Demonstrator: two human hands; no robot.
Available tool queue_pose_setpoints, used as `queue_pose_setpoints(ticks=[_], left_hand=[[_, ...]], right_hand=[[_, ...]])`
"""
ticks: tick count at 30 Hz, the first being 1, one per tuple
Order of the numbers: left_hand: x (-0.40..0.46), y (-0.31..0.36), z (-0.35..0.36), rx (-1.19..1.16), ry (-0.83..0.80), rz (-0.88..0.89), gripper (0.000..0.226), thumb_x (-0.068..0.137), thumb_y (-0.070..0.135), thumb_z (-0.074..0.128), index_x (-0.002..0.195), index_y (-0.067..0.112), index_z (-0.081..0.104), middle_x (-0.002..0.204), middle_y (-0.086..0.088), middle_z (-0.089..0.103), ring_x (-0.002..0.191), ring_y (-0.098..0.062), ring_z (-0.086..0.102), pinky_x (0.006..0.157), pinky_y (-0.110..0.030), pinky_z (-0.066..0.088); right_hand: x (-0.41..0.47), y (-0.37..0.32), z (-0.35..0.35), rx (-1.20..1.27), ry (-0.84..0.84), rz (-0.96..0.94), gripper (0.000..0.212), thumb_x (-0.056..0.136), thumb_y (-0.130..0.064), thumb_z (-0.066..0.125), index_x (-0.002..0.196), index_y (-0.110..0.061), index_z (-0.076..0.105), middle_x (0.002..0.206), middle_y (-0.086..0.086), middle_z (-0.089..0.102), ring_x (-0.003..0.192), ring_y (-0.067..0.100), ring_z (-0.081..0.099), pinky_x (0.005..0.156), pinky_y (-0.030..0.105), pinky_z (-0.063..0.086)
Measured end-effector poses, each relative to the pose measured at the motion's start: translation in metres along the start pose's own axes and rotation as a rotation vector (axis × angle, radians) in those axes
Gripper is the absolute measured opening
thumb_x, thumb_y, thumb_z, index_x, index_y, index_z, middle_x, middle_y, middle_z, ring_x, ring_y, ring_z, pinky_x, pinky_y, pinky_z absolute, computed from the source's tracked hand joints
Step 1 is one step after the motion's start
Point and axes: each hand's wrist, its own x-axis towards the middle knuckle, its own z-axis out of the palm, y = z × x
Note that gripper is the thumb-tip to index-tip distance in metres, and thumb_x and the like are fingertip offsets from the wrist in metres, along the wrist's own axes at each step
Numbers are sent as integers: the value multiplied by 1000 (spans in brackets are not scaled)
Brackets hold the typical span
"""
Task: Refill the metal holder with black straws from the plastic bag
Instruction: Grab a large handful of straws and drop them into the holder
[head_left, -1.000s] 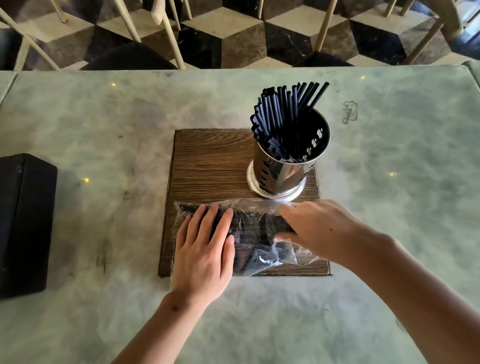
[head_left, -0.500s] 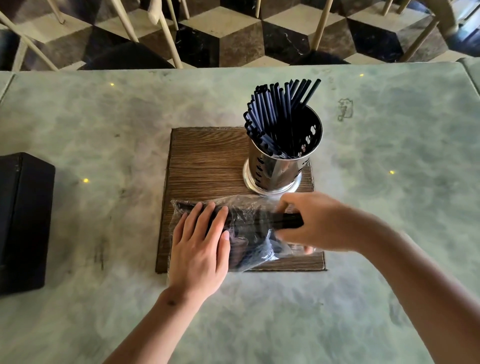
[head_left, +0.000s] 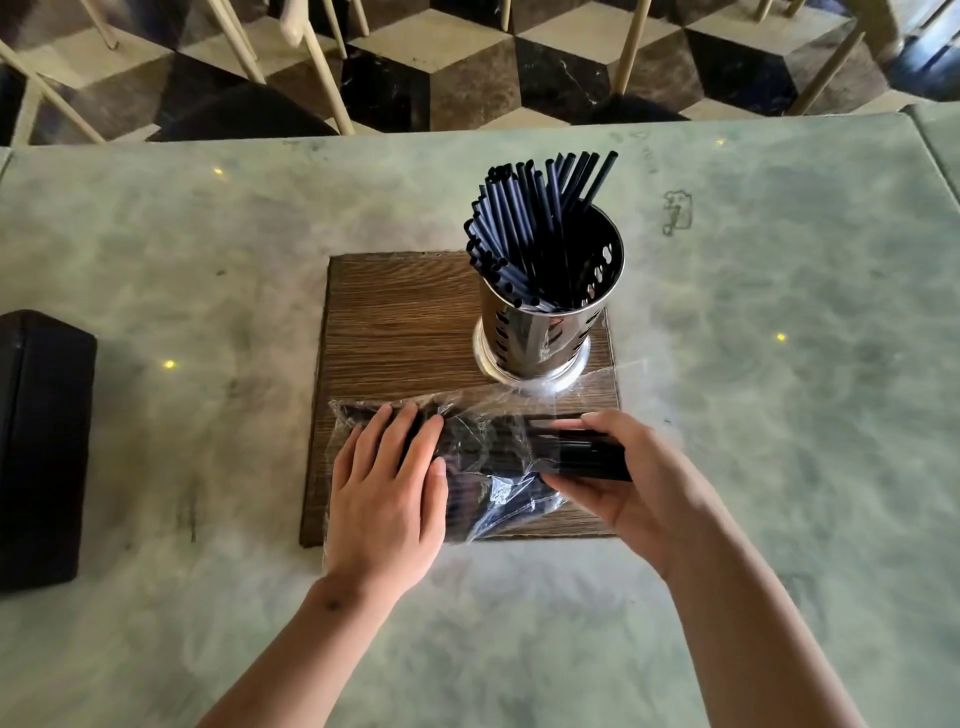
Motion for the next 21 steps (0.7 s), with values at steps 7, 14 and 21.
queue_pose_setpoints(ticks=[7, 14, 21], left_hand=[[0, 1, -1, -2, 3, -4, 45, 110, 35, 32, 141, 15, 58, 150, -11, 58, 145, -35, 49, 116, -56, 41], [2, 3, -2, -37, 38, -15, 51, 111, 35, 30, 140, 9, 64, 148, -11, 61, 142, -34, 54, 112, -57, 45], [4, 5, -5, -35, 27, -37, 52, 109, 32, 31, 142, 8, 62, 148, -10, 62, 143, -32, 53, 112, -57, 46]], right_hand=[[-8, 5, 13, 222, -32, -91, 23, 84, -10, 60, 67, -14, 76, 95, 11, 75, 89, 22, 69, 76, 30, 45], [-7, 29, 41, 799, -119, -333, 25, 79, -11, 70, 103, -4, 70, 109, 13, 68, 108, 26, 65, 110, 32, 43], [0, 59, 65, 236, 72, -570, 36, 77, -11, 77, 113, -17, 77, 119, 7, 76, 116, 19, 70, 103, 34, 50]])
